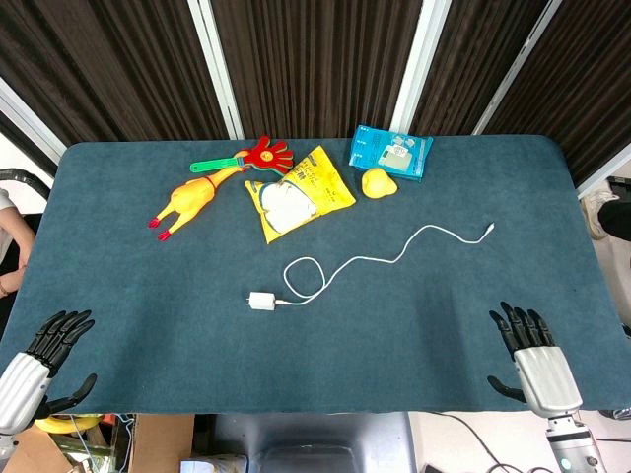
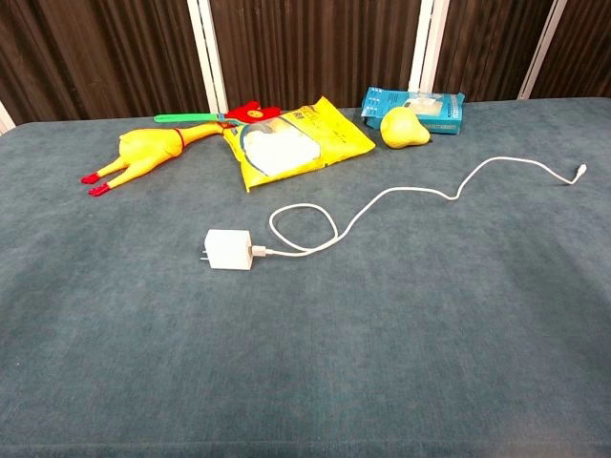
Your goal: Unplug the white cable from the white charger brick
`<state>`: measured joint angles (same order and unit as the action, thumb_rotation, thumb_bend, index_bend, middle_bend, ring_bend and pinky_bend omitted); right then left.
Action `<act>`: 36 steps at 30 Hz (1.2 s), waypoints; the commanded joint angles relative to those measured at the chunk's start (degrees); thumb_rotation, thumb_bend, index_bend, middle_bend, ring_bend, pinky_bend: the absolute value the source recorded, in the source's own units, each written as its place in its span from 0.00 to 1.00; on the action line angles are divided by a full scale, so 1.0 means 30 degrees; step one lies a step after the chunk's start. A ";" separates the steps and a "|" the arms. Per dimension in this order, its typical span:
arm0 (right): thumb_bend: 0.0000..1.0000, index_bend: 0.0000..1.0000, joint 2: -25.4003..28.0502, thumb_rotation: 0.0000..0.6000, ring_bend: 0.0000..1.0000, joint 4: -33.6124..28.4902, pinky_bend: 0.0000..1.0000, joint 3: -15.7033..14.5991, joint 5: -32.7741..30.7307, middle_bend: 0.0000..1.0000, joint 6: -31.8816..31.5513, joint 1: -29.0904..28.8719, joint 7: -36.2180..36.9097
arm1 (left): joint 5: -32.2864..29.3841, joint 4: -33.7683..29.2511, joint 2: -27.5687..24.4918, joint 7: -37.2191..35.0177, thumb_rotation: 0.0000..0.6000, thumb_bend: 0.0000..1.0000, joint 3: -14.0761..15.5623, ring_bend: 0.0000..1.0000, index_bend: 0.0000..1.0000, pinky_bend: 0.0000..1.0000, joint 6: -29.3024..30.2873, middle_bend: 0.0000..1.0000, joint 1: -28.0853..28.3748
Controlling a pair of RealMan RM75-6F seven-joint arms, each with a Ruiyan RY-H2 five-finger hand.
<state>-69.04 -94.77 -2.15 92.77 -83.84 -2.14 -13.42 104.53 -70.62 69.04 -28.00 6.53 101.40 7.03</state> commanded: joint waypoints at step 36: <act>0.29 0.00 -0.0239 1.00 0.00 0.0206 0.00 0.0994 -0.2278 0.00 0.1397 -0.0781 -0.0017 | -0.8420 -0.4240 0.9797 1.8102 1.00 0.40 -0.5543 1.00 0.19 1.00 -1.3400 0.22 0.8999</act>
<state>-69.77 -94.14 0.84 85.95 -79.65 -4.48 -13.49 82.07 -85.75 95.35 22.40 -9.67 62.62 32.57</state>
